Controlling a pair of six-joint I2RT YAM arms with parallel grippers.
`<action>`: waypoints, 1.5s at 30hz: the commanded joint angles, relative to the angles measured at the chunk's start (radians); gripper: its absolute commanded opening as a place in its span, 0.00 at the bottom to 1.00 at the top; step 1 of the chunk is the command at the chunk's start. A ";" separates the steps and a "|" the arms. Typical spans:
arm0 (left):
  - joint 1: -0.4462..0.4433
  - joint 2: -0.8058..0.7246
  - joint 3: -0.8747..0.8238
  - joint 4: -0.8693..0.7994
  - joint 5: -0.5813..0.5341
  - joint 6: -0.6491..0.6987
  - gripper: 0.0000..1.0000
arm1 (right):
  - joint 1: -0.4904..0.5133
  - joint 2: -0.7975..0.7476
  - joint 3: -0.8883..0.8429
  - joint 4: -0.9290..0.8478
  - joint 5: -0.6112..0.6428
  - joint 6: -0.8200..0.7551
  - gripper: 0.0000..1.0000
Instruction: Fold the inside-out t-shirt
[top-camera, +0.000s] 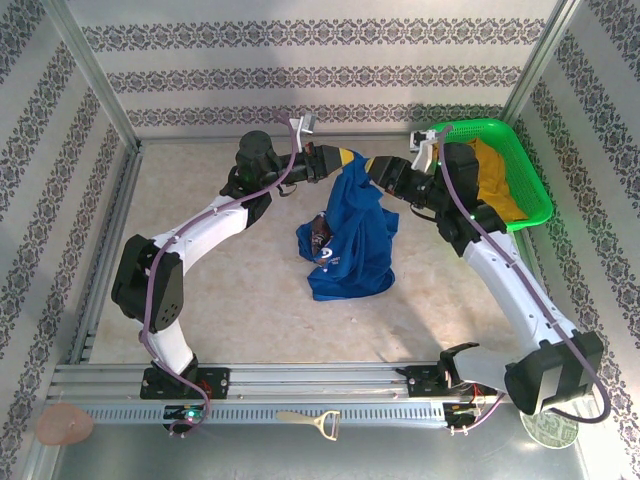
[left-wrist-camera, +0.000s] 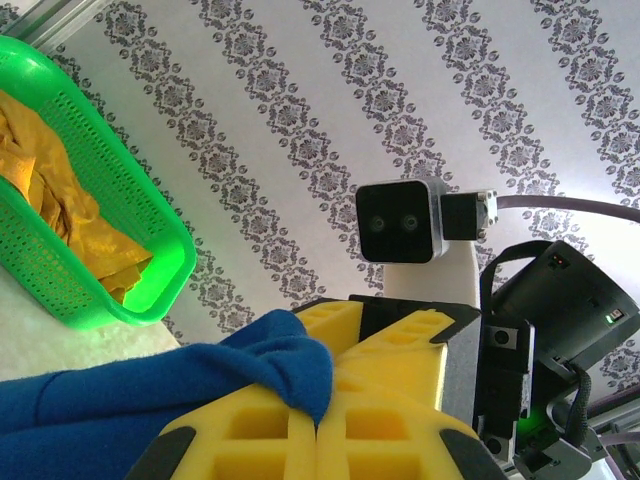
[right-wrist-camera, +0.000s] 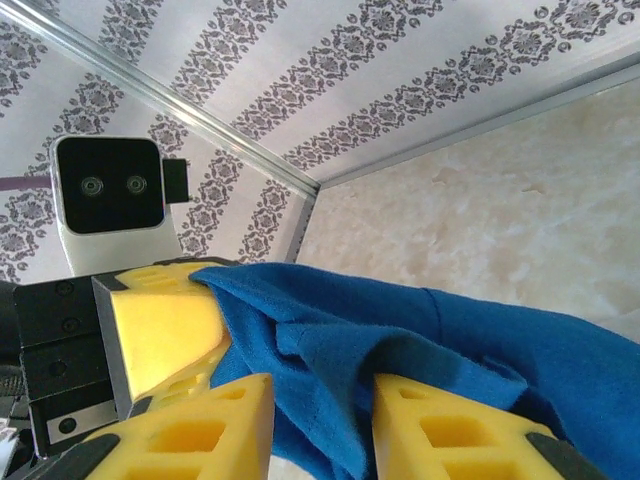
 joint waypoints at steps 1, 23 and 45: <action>0.006 -0.035 -0.004 0.030 0.001 0.018 0.00 | 0.015 0.014 0.025 0.051 -0.016 0.016 0.33; 0.023 -0.100 -0.002 -0.248 -0.199 0.255 0.51 | -0.085 -0.027 0.273 -0.029 -0.096 0.008 0.00; 0.021 0.039 -0.215 -0.824 -0.521 0.440 0.64 | -0.205 -0.144 0.340 -0.174 -0.065 -0.008 0.00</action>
